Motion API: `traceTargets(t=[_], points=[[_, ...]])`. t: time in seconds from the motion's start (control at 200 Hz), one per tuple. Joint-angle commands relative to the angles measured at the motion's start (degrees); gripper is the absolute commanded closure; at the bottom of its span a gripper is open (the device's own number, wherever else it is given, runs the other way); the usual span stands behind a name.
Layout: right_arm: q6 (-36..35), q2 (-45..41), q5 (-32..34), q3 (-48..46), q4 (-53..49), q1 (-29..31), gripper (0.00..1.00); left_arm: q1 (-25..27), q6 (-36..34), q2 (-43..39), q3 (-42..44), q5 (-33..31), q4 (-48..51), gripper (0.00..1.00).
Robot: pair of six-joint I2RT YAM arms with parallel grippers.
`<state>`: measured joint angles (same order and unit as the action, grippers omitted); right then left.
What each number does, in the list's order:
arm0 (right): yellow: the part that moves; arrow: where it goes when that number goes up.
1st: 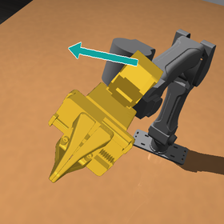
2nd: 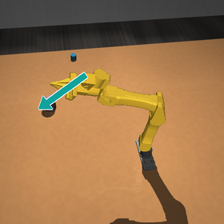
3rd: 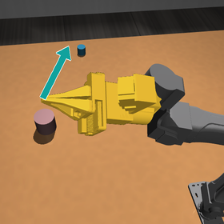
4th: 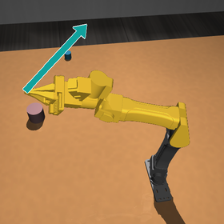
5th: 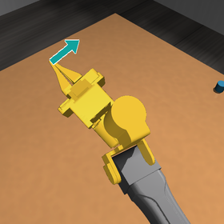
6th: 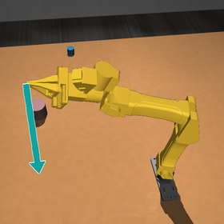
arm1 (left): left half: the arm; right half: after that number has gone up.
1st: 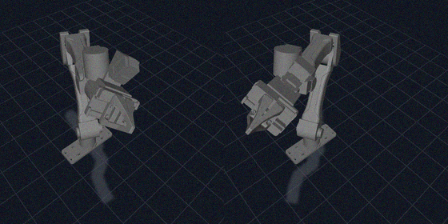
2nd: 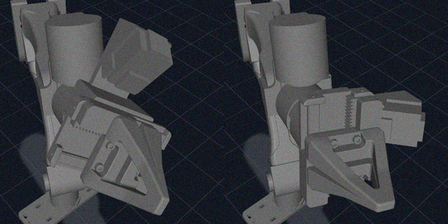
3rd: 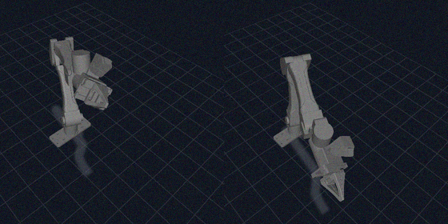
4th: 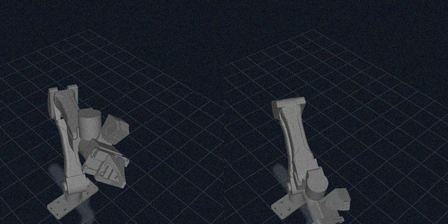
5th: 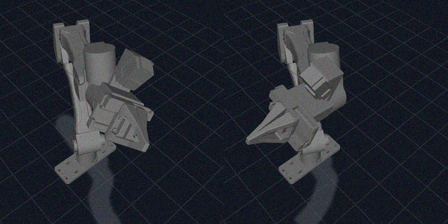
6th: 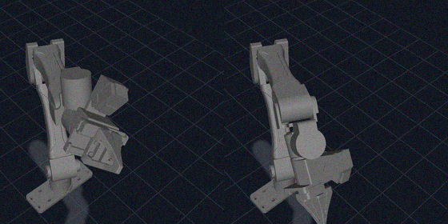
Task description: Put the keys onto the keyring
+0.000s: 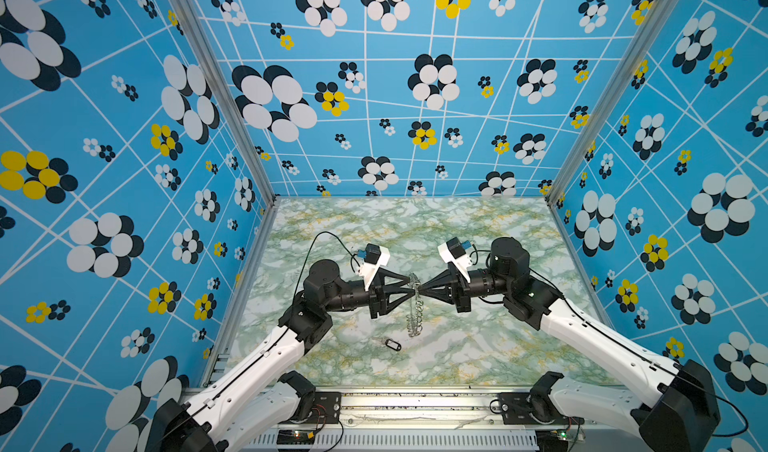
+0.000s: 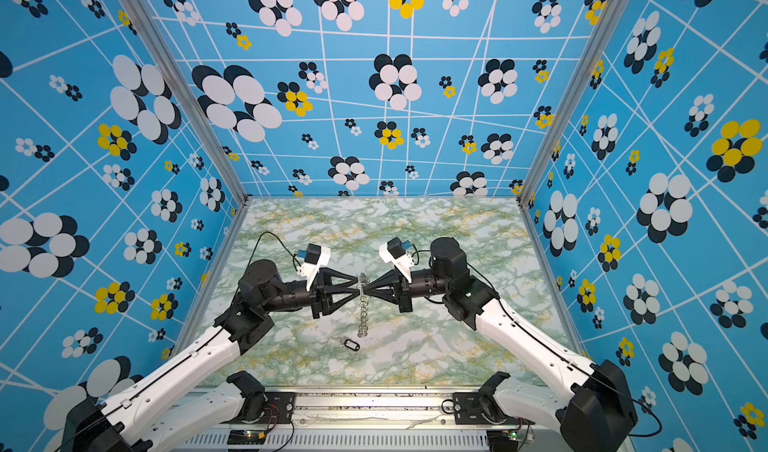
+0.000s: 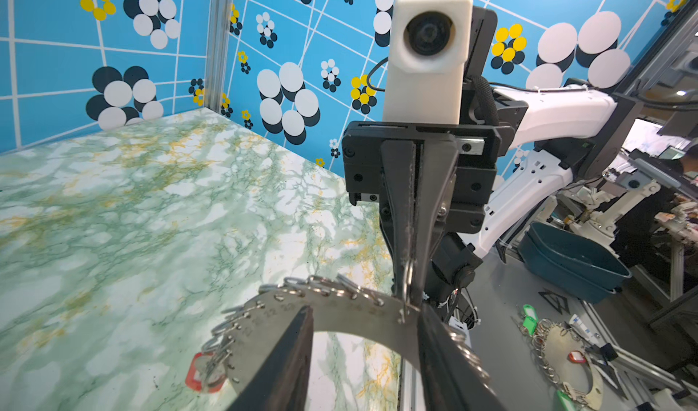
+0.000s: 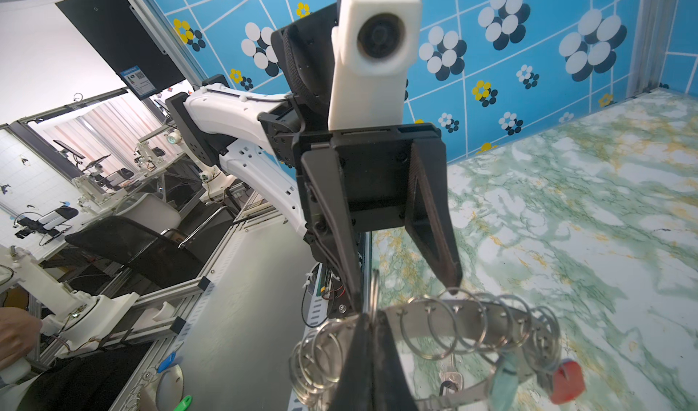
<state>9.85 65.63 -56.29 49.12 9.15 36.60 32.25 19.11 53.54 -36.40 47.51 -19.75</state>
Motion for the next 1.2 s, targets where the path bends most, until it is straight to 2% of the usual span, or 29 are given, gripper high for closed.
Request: traceTargets(t=[0.0,0.445,0.62,0.81,0.935,1.1,1.194], points=[[0.52,-0.5,-1.89,-0.62,2.72,-0.3,1.0,-0.36,0.75,-0.19,-0.86,2.06,-3.53,0.6],[0.97,0.12,-2.07,-0.43,3.86,-0.3,1.0,0.57,0.84,1.2,-1.79,3.11,-4.42,0.73],[1.14,0.03,-1.98,-0.51,3.86,-0.33,1.0,1.45,0.53,1.93,-2.11,3.32,-4.25,0.84],[0.5,0.29,-1.93,-0.7,2.44,-0.3,1.0,1.65,-0.39,0.76,-2.31,1.88,-3.11,1.0],[-3.36,-0.29,-0.36,-0.17,-3.61,-0.3,1.0,1.61,-4.07,-0.68,-3.93,0.69,2.98,1.0],[-11.57,-3.14,4.55,1.62,-15.69,-0.3,0.77,1.79,-12.96,-1.84,-8.21,-0.89,17.48,1.0],[-13.97,-4.87,7.01,2.01,-18.43,-0.3,0.72,2.35,-18.3,-1.44,-11.35,-1.98,25.79,1.0]])
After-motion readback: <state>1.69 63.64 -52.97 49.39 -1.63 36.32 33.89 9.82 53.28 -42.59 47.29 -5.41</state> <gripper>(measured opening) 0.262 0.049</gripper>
